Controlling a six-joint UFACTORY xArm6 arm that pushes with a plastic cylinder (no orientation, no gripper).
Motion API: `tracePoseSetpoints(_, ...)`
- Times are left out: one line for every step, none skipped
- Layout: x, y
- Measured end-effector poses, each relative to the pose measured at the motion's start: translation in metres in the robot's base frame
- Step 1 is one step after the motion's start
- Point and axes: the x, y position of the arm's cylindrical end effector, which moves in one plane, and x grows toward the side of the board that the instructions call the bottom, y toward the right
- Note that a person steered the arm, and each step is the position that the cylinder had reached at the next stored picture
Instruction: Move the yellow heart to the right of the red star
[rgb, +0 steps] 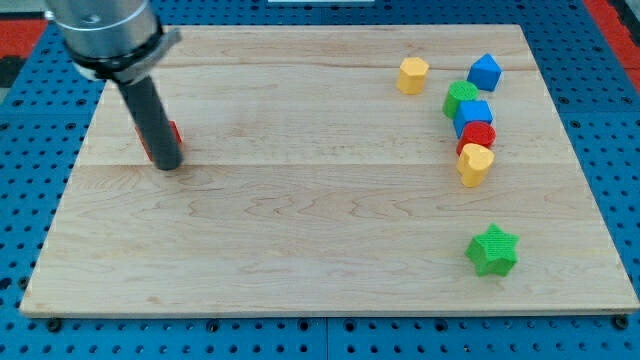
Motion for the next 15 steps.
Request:
tracePoseSetpoints(-0.018,0.013)
tracePoseSetpoints(-0.039,-0.05)
tracePoseSetpoints(-0.031,-0.061)
tracePoseSetpoints(0.035,0.039)
tracePoseSetpoints(0.049,0.166)
tracePoseSetpoints(0.049,0.295)
tracePoseSetpoints(0.049,0.383)
tracePoseSetpoints(0.027,0.379)
tracePoseSetpoints(0.008,0.293)
tracePoseSetpoints(-0.023,0.198)
tracePoseSetpoints(-0.031,0.179)
tracePoseSetpoints(-0.039,0.24)
tracePoseSetpoints(-0.066,0.193)
tracePoseSetpoints(-0.081,0.091)
tracePoseSetpoints(-0.081,-0.007)
